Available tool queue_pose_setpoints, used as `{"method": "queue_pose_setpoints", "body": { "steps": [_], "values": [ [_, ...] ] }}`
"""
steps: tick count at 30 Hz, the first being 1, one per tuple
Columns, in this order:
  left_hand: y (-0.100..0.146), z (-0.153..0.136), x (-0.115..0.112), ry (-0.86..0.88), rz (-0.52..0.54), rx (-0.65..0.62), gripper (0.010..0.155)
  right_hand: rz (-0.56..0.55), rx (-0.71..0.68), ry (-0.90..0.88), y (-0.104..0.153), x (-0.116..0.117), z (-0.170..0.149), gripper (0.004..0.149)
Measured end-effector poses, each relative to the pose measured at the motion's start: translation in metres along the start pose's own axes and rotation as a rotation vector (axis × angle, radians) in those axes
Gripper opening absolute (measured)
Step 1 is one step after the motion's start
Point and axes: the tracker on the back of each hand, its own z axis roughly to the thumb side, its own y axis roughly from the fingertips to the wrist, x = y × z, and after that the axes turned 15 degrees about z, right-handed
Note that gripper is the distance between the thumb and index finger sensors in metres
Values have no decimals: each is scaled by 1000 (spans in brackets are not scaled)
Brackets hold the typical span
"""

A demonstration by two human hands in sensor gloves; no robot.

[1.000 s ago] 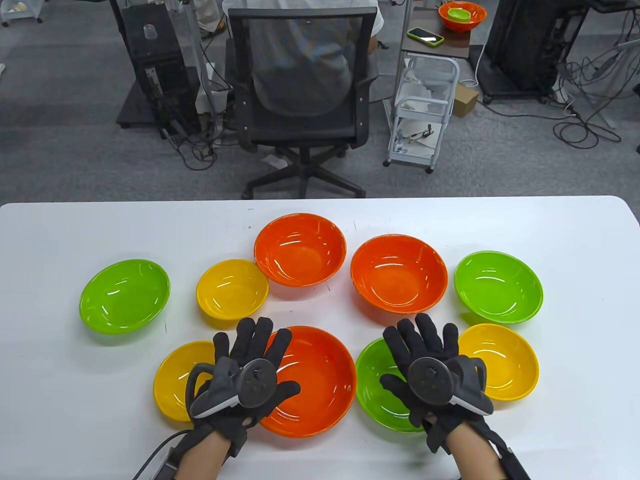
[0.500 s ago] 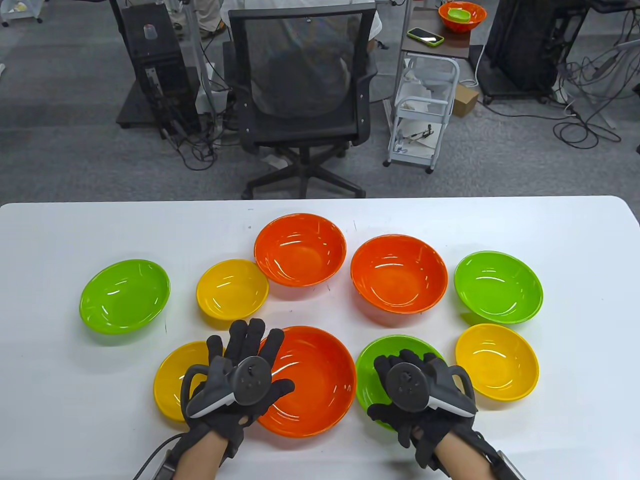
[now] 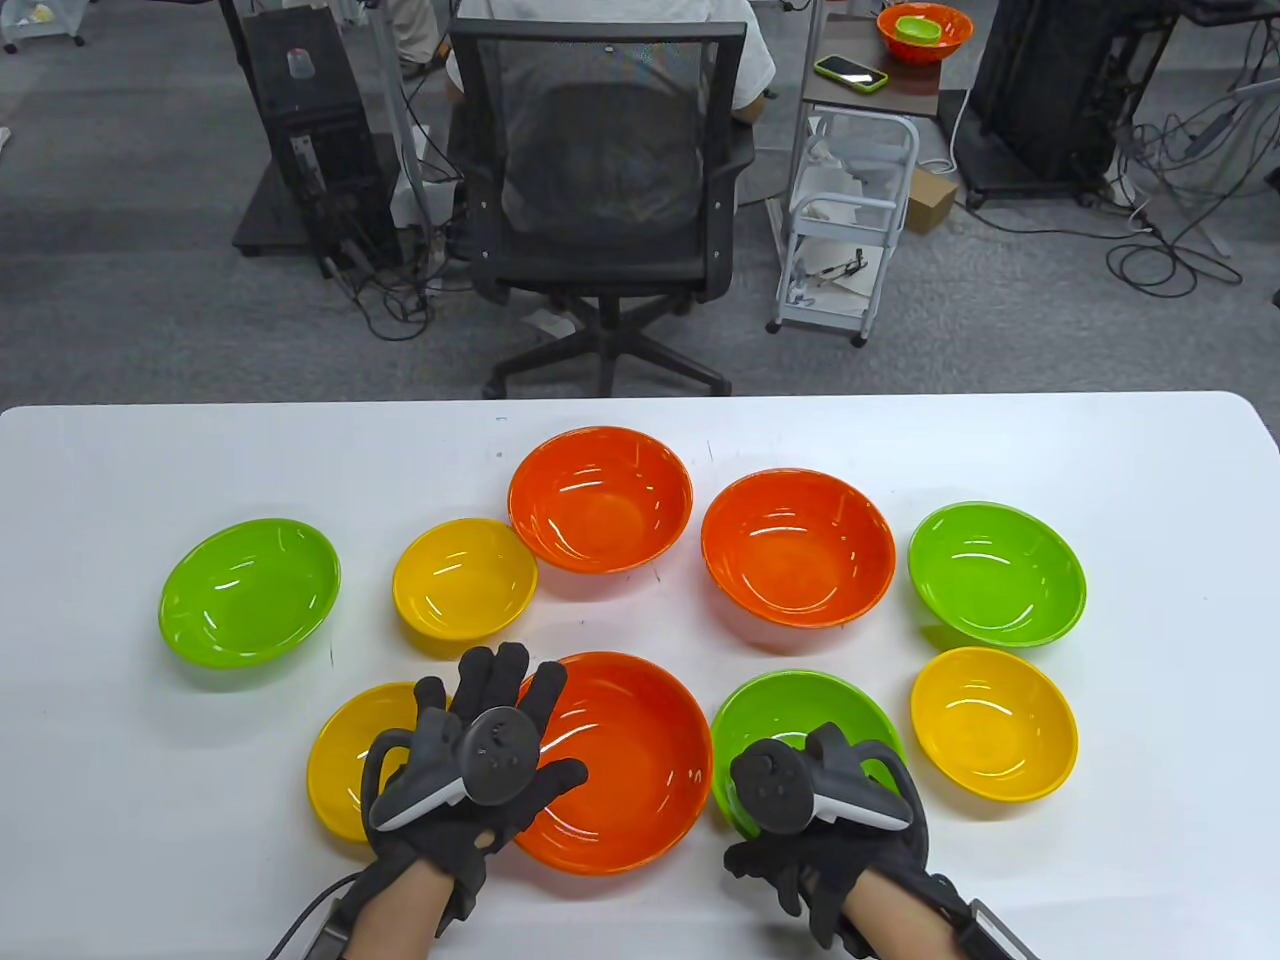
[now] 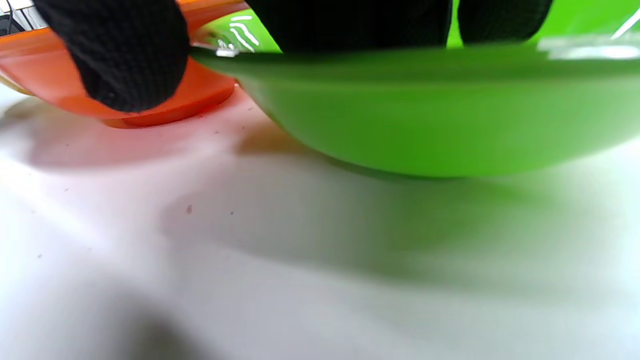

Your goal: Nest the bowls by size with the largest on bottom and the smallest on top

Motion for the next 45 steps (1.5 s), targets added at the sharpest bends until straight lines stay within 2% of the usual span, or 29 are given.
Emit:
{"method": "queue_pose_setpoints", "body": {
  "steps": [4, 7, 24, 29, 36, 45],
  "values": [
    [0, 0, 0, 3, -5, 0, 88, 49, -49, -16, -4, 3, 1, 78],
    [-1, 0, -1, 5, -6, 1, 88, 43, -73, -50, -5, 2, -2, 74],
    [-1, 1, -2, 7, -14, 6, 87, 23, -46, -64, 6, -6, -9, 64],
    [-1, 0, -2, 6, -12, 8, 87, -40, -14, -47, 12, -12, -11, 59],
    [-1, -1, -1, 5, -8, 12, 87, -193, 21, -54, 19, -20, -18, 52],
    [-1, -2, -1, 7, -3, 17, 86, -268, 27, -53, 21, -23, -22, 50]
  ]
}}
